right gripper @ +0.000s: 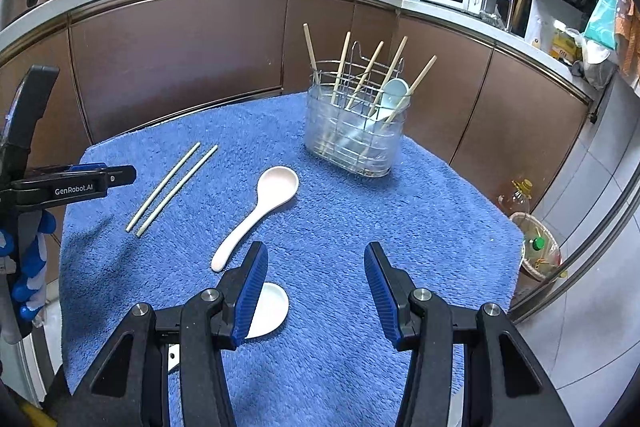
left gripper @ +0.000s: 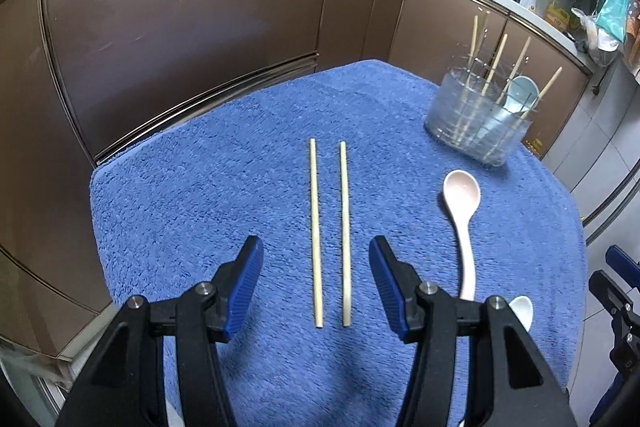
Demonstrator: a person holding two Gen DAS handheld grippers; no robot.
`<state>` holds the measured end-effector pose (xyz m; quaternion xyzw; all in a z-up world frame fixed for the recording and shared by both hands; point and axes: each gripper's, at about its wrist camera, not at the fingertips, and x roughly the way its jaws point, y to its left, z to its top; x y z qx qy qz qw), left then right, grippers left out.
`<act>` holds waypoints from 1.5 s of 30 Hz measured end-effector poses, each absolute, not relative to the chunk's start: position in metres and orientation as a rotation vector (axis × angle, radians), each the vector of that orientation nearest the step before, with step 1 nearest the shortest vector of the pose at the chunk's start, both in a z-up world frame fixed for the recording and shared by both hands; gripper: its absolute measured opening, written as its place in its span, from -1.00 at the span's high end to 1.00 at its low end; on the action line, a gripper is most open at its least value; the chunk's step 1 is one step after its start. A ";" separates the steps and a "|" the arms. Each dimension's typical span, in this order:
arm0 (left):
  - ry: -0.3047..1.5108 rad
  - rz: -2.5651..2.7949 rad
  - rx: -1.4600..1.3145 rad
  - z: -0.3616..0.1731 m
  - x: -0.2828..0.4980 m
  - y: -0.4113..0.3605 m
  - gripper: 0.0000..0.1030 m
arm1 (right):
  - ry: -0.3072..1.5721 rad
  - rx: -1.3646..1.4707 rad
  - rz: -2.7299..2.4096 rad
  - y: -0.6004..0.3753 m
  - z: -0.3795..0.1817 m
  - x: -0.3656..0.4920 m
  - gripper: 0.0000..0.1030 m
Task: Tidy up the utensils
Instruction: 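Move both tools back down toward the chopsticks and white spoons on the towel, then grasp a chopstick with the left tool while the right tool grasps a white spoon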
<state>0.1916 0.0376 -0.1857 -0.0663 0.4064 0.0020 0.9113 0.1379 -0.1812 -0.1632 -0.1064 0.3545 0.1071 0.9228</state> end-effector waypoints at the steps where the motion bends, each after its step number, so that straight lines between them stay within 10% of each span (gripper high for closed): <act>1: 0.841 0.004 -0.135 -0.187 0.193 0.038 -0.03 | 0.732 -0.218 0.223 -0.180 -0.165 0.139 0.08; 37: 1.056 -0.199 -0.151 -0.215 0.320 0.021 -0.01 | 1.122 0.371 0.528 -0.242 -0.250 0.181 0.36; 45: 1.128 -0.154 -0.102 -0.230 0.346 0.016 0.42 | 1.138 0.401 0.582 -0.235 -0.254 0.187 0.53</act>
